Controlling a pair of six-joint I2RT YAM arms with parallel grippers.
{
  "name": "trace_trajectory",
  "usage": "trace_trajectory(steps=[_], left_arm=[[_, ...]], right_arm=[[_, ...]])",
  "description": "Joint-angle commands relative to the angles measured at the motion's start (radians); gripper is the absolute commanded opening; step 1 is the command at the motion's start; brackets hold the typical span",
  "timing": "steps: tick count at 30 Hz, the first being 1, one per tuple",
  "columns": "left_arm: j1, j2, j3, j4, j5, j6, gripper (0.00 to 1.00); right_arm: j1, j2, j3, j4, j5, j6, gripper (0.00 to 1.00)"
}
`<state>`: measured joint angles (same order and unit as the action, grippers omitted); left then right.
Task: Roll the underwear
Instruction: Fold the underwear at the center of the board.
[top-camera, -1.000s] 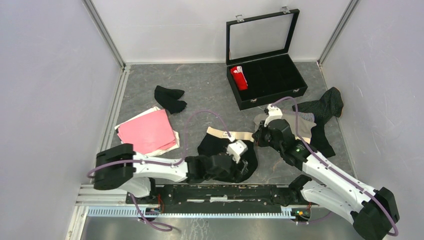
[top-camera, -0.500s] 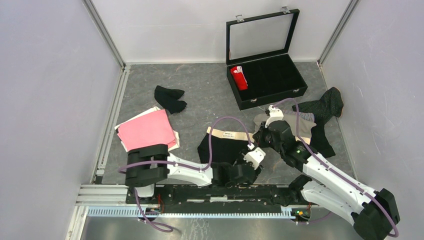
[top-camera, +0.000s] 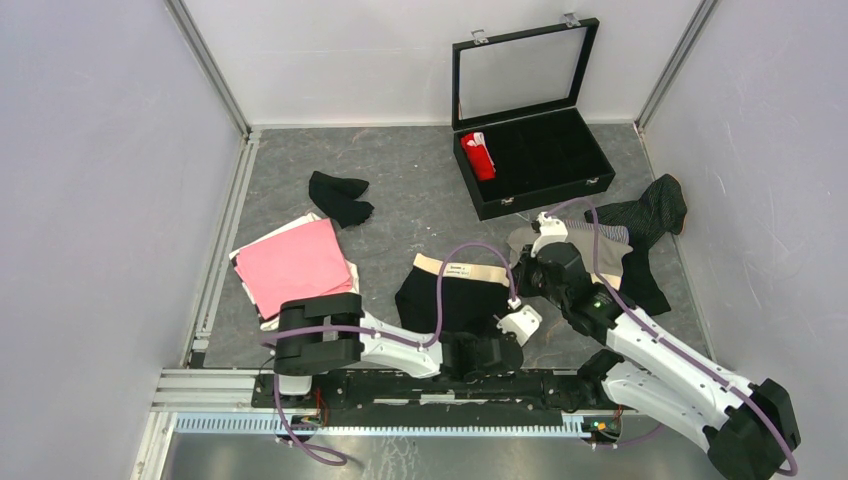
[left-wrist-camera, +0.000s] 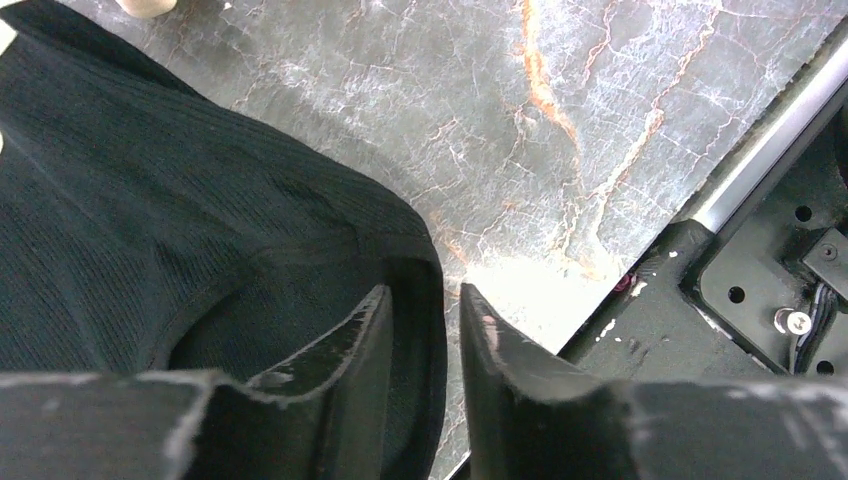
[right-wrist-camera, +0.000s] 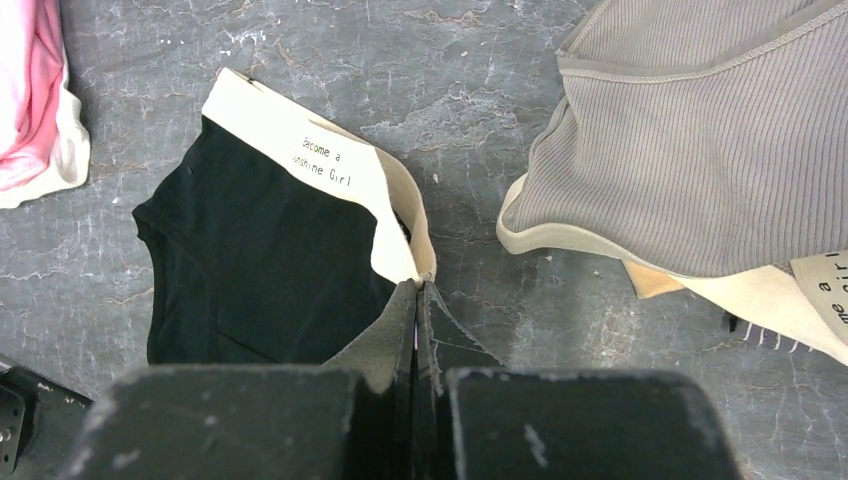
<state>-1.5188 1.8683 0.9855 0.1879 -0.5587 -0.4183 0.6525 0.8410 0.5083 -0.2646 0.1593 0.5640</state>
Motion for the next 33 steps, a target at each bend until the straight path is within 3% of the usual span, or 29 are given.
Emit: trace_trajectory(steps=[1,4,6,23,33], left_arm=[[-0.007,0.017,0.038,0.016,-0.041,-0.033,0.3],[-0.007,0.008,0.028,0.017,-0.046,-0.036,0.09],[-0.007,-0.008,0.018,0.019,-0.055,-0.035,0.02],[-0.006,-0.381,-0.251,0.157,0.088,-0.03,0.02],[0.006,-0.537,-0.371,0.175,0.022,-0.086,0.02]], right_arm=[[-0.001,-0.019,-0.001,0.003,0.031,0.001,0.0],[-0.001,-0.026,0.004,-0.018,0.051,-0.011,0.0],[0.0,-0.021,0.019,-0.049,0.068,-0.029,0.0],[-0.001,-0.024,0.137,-0.254,0.082,-0.052,0.0],[-0.001,0.055,0.172,-0.146,-0.051,0.002,0.0]])
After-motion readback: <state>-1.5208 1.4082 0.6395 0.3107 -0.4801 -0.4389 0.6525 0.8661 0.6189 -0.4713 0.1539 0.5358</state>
